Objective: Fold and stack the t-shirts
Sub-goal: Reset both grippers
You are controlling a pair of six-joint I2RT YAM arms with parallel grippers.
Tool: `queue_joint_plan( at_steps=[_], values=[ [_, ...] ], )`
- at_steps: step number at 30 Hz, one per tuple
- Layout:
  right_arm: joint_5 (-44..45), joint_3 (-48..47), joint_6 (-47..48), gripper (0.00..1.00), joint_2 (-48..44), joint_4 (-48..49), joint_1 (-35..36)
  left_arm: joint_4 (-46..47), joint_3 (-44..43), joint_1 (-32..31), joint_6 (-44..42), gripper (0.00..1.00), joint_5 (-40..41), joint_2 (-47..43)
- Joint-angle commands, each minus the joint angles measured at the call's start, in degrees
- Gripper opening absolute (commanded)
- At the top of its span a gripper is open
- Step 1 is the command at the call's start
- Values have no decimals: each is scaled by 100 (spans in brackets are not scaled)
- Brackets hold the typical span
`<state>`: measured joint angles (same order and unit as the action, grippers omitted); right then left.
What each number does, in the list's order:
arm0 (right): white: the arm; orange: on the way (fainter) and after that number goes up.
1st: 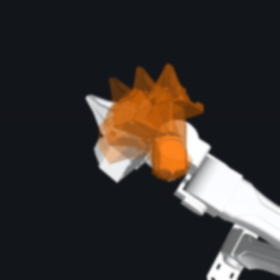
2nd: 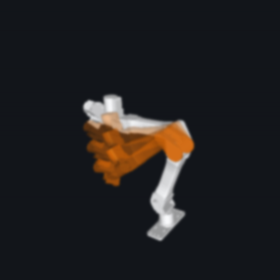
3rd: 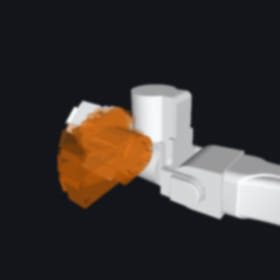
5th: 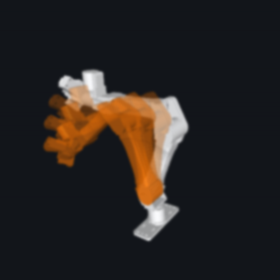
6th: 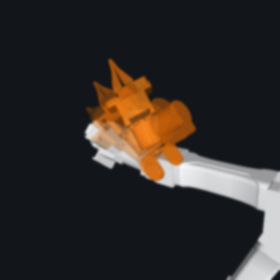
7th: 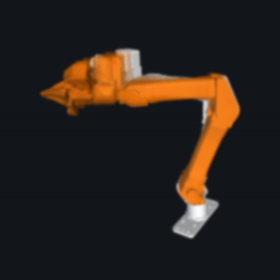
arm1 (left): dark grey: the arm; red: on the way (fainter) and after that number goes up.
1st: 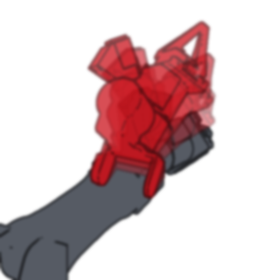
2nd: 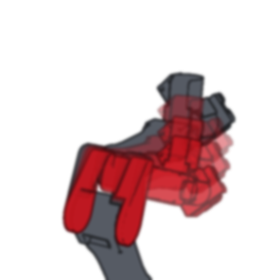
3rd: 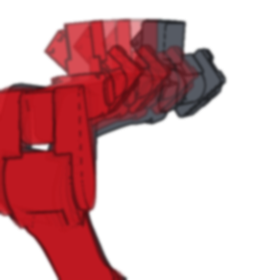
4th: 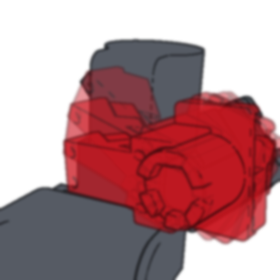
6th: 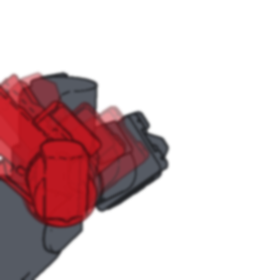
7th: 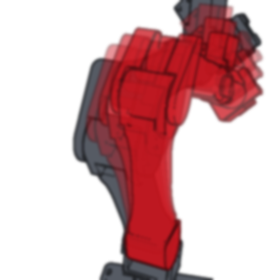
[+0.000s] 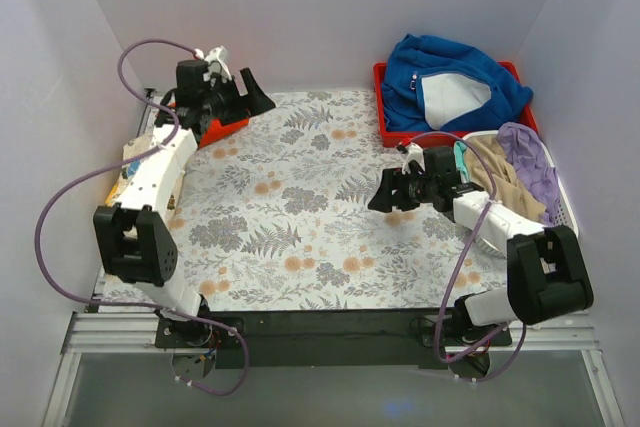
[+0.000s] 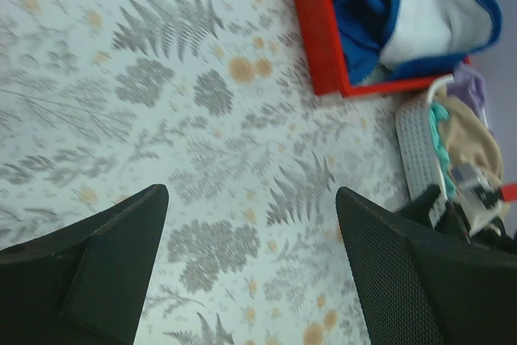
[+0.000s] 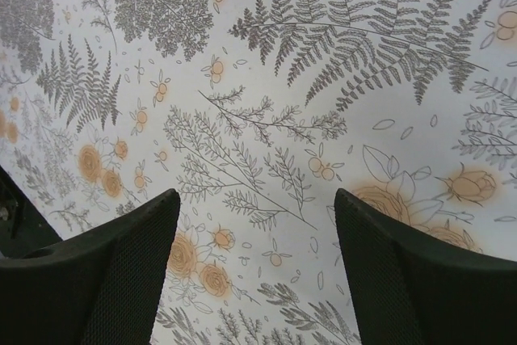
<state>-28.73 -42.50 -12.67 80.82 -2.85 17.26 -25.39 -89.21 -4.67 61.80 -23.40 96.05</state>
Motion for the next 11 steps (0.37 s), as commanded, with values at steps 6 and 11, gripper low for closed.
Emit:
queue_joint_plan(
  at_steps=[6, 11],
  values=[
    [1193, 567, -8, 98, -1304, -242, 32, 701, 1993, -746, -1, 84, 221, -2439],
    [1746, 822, 19, 98, -1788, -347, 50, 825, 2995, -922, -28, 84, 766, -3608]
  ],
)
